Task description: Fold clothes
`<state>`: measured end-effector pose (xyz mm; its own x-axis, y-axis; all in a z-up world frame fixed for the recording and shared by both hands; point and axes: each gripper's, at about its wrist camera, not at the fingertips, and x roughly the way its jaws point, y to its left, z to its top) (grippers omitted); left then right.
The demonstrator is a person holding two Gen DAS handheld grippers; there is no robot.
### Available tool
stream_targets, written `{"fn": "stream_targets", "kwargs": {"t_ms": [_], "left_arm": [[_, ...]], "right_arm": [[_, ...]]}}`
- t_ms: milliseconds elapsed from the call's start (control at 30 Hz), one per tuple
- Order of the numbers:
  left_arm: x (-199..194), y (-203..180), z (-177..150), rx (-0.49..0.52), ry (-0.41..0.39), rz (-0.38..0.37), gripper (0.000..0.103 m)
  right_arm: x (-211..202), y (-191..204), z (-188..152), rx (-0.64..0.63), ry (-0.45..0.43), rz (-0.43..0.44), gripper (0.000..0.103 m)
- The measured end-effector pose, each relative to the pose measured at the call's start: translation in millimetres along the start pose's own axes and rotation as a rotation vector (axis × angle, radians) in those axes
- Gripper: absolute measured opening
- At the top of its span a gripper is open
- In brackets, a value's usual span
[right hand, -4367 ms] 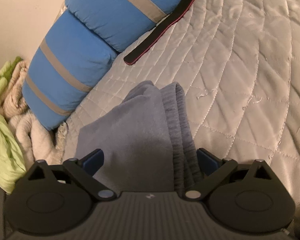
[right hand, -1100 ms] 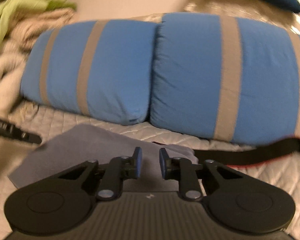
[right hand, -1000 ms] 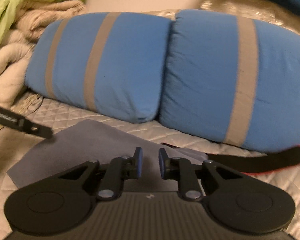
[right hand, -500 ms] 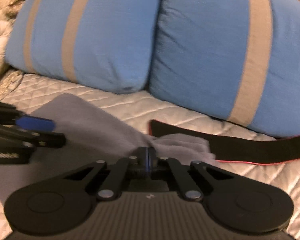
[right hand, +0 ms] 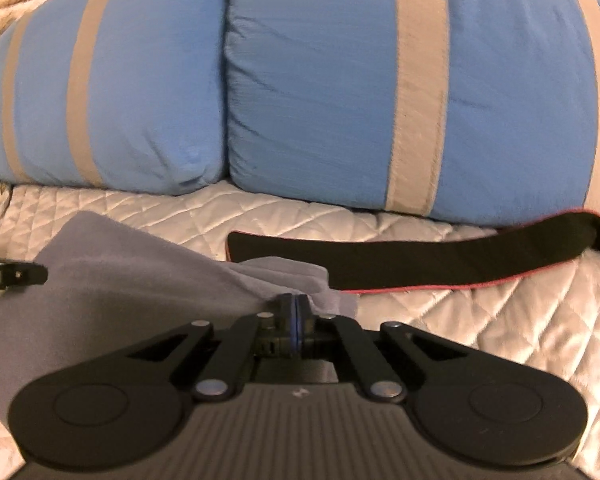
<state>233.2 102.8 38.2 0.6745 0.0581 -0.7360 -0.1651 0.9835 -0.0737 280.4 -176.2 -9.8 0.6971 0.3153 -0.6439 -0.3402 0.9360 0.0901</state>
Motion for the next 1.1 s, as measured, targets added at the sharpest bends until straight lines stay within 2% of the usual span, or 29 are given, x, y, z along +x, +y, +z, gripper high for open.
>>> {"fn": "stream_targets", "kwargs": {"t_ms": [133, 200, 233, 267, 400, 600, 867, 1100], "left_arm": [[4.1, 18.5, 5.1, -0.08, 0.021, 0.007, 0.014], [2.6, 23.6, 7.6, -0.091, 0.013, 0.078, 0.014], [1.4, 26.0, 8.9, -0.094, 0.007, 0.127, 0.014], [0.0, 29.8, 9.9, -0.103, 0.002, 0.154, 0.014], [-7.5, 50.3, 11.4, -0.17, -0.017, 0.114, 0.014], [-19.0, 53.4, 5.9, -0.173, -0.043, 0.111, 0.014], [-58.3, 41.0, -5.7, -0.176, -0.071, 0.041, 0.012], [-90.9, 19.7, -39.0, -0.134, -0.078, -0.001, 0.012]], "right_arm": [[-1.6, -11.5, 1.7, 0.083, 0.0, 0.018, 0.016], [-5.5, -15.9, 3.8, 0.11, -0.014, -0.021, 0.018], [-8.7, -18.0, 4.8, 0.112, -0.028, -0.053, 0.009], [-13.1, -22.1, 5.2, 0.119, -0.044, -0.073, 0.007], [-25.2, -42.8, 3.5, 0.199, -0.059, -0.05, 0.008], [-40.0, -58.4, -7.2, 0.295, -0.057, 0.002, 0.011], [-76.7, -32.4, -35.1, 0.213, -0.074, 0.058, 0.011], [-108.0, -11.0, -67.4, 0.157, -0.07, 0.078, 0.012]]}}
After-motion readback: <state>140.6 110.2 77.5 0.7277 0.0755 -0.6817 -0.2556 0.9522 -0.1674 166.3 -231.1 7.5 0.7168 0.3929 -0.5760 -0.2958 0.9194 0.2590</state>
